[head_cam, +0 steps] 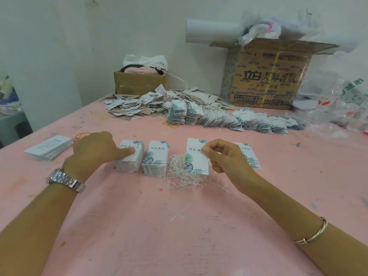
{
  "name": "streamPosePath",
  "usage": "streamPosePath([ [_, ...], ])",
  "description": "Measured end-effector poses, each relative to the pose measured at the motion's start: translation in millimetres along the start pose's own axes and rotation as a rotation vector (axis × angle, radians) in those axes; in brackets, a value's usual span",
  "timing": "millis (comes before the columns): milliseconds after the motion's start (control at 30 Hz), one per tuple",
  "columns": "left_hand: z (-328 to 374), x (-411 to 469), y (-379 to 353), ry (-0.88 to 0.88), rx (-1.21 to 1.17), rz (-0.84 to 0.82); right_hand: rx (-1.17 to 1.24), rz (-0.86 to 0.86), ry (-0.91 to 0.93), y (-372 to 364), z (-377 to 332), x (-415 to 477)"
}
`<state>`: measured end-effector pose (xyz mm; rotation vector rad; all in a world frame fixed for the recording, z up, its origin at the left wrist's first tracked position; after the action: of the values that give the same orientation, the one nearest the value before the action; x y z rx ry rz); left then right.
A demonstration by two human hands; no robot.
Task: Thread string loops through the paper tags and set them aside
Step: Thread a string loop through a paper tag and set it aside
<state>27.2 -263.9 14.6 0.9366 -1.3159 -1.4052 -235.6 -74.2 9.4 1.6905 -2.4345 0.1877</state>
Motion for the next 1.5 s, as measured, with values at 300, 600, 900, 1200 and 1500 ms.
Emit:
streamPosePath([
  [300,1,-9,17,0.016,-0.173,0.147,-0.003,0.001,-0.012,-1,2,-1],
  [600,71,-47,10,-0.226,-1.128,0.014,-0.223,0.006,0.195,-1,-5,-1],
  [900,108,-78,-7,-0.352,-1.161,0.060,-0.267,-0.013,0.378,-9,-15,-10],
  [1200,120,-87,-18,-0.369,-1.244,-0.026,-0.330,-0.049,0.482,-15,-16,-15],
  [1500,120,-90,-19,-0.343,-1.281,0.033,-0.359,-0.049,0.496,-16,-16,-16],
])
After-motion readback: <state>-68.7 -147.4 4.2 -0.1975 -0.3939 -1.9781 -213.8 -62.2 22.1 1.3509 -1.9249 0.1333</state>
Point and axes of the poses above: each hand's wrist, its own x-axis towards the middle knuckle, its own y-axis out of the back of the hand, z = x × y, the point moved 6 cm from there along x, towards the middle knuckle, and after that the axes turned 4 degrees about x, right-handed, at the moved point
